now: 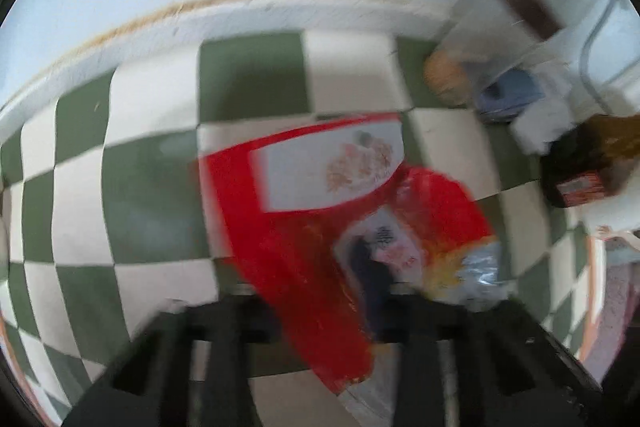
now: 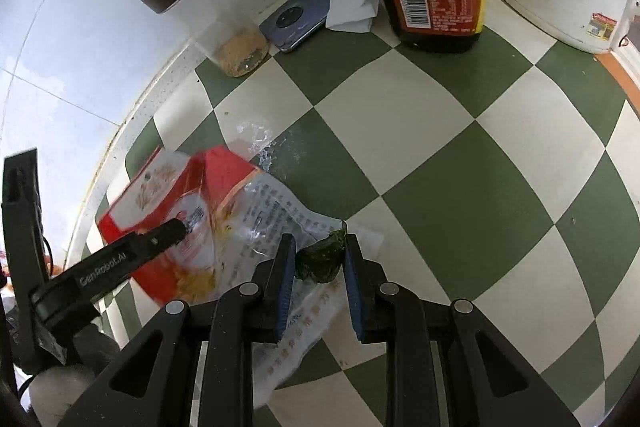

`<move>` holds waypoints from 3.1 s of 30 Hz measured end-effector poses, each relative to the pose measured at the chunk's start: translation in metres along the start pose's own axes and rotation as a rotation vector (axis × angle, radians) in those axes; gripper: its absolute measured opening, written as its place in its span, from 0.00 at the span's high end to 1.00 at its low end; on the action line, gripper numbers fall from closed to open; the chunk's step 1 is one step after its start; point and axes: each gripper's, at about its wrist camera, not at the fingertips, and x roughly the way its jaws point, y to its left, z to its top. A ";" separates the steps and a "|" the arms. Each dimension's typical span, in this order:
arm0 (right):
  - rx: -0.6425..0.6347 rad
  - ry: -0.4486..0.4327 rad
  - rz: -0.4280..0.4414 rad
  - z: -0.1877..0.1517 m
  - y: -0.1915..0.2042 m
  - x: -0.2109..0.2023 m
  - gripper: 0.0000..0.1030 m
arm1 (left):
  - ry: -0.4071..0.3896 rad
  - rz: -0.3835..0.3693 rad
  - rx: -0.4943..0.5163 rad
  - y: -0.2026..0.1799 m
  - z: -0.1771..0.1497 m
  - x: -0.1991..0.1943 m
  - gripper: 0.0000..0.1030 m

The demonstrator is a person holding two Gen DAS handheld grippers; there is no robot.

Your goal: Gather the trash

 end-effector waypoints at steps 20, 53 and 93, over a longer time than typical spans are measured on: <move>0.386 -0.339 -0.066 -0.171 -0.220 -0.266 0.76 | -0.218 -0.241 0.520 -0.228 -0.139 -0.192 0.97; 1.157 -0.144 -0.177 -0.606 -0.704 0.014 0.76 | 0.770 -0.010 1.199 -0.465 -0.728 0.378 0.93; 0.944 -0.175 -0.462 -0.569 -0.510 -0.200 0.00 | 0.146 -0.083 1.294 -0.378 -0.594 0.040 0.05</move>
